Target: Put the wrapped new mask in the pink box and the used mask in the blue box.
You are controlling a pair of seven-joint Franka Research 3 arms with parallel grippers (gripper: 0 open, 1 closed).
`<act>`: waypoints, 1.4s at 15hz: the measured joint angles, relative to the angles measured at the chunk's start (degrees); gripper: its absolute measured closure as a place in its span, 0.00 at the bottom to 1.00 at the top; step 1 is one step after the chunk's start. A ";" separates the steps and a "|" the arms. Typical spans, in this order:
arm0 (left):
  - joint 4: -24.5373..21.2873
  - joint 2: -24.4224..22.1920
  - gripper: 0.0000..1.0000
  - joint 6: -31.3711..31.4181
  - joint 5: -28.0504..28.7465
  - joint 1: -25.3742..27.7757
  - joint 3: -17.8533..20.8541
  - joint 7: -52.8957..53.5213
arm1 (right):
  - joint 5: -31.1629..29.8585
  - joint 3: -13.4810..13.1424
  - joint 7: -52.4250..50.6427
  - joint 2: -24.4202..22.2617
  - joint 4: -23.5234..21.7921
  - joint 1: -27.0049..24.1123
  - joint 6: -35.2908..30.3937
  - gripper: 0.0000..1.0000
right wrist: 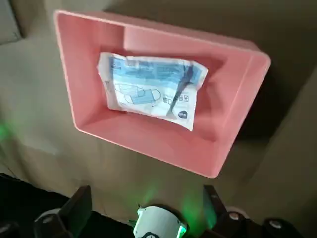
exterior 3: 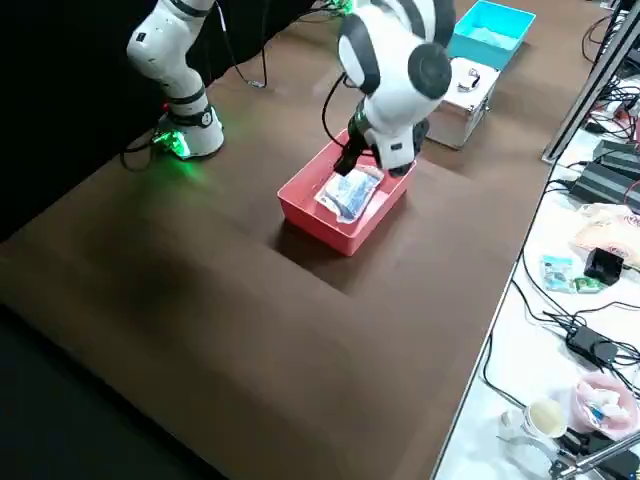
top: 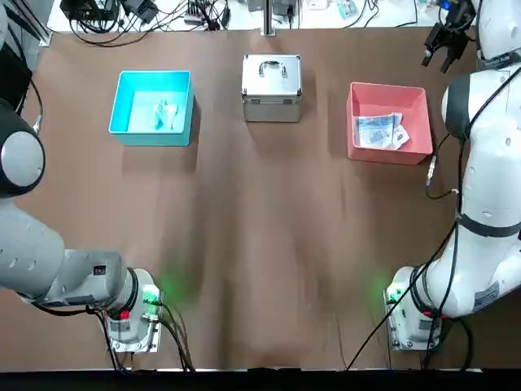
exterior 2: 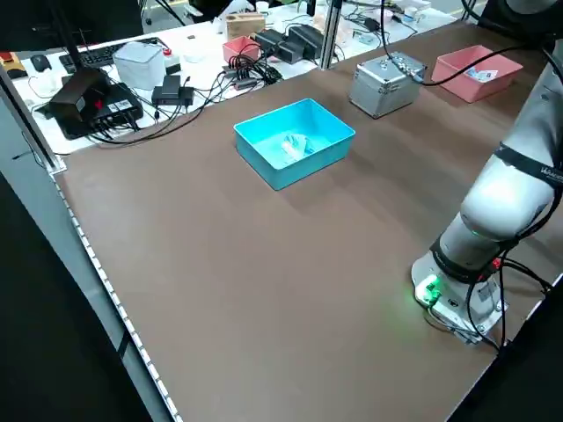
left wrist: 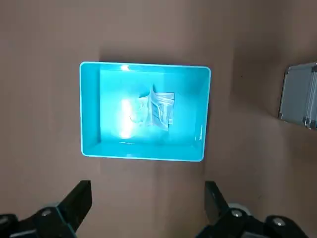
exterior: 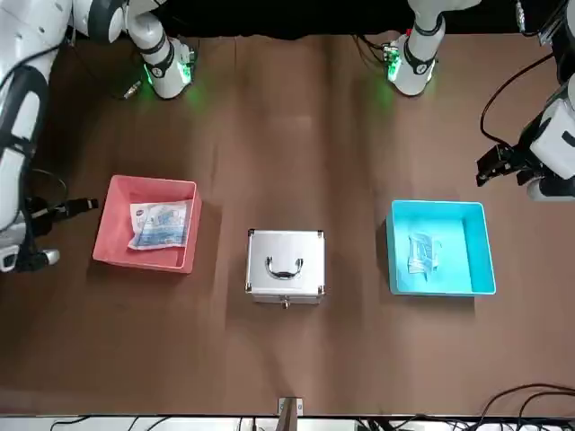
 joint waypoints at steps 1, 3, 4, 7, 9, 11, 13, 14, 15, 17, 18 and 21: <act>-0.01 0.00 0.00 0.01 0.10 -0.10 -0.04 0.08 | -0.19 -0.12 0.20 -0.85 0.91 0.03 -0.45 0.01; -0.02 0.00 0.00 0.01 0.15 -0.19 -0.12 0.15 | -2.35 -0.35 0.37 -2.96 2.43 0.05 -1.03 0.01; -0.03 0.00 0.00 0.01 0.16 -0.20 -0.16 0.17 | -4.09 -0.38 0.37 -4.09 3.21 0.11 -1.08 0.01; 0.02 -0.02 0.00 0.13 0.16 -0.20 -0.25 0.18 | -8.28 -0.39 0.79 -7.44 5.00 1.08 -1.50 0.01; 0.31 -0.06 0.00 0.37 0.16 -0.20 -0.23 0.18 | -9.51 -0.35 3.71 -9.72 5.11 2.60 -3.16 0.01; 0.34 -0.08 0.00 0.39 0.16 -0.19 -0.22 0.17 | -10.03 0.55 5.52 -11.10 5.10 2.11 -3.79 0.01; 0.34 -0.08 0.00 0.41 0.16 -0.18 -0.21 0.10 | -14.31 6.68 7.64 -12.92 5.10 -1.26 -3.14 0.01; 0.34 -0.09 0.00 0.41 0.16 -0.16 -0.19 0.08 | -17.80 12.00 8.46 -13.99 5.09 -4.09 -2.12 0.01; 0.35 -0.09 0.00 0.41 0.16 -0.13 -0.17 0.08 | -20.28 17.32 10.01 -14.96 5.08 -7.03 -1.14 0.01; 0.35 -0.09 0.00 0.41 0.16 -0.10 -0.12 0.08 | -22.12 24.62 13.78 -16.73 4.93 -11.07 -0.46 0.01; 0.35 -0.09 0.00 0.41 0.16 -0.10 -0.11 0.08 | -22.35 26.36 15.27 -17.57 4.68 -11.77 -0.06 0.01; 0.37 -0.12 0.00 0.41 0.16 -0.10 -0.10 0.07 | -22.53 28.90 18.90 -21.58 1.66 -11.89 3.90 0.01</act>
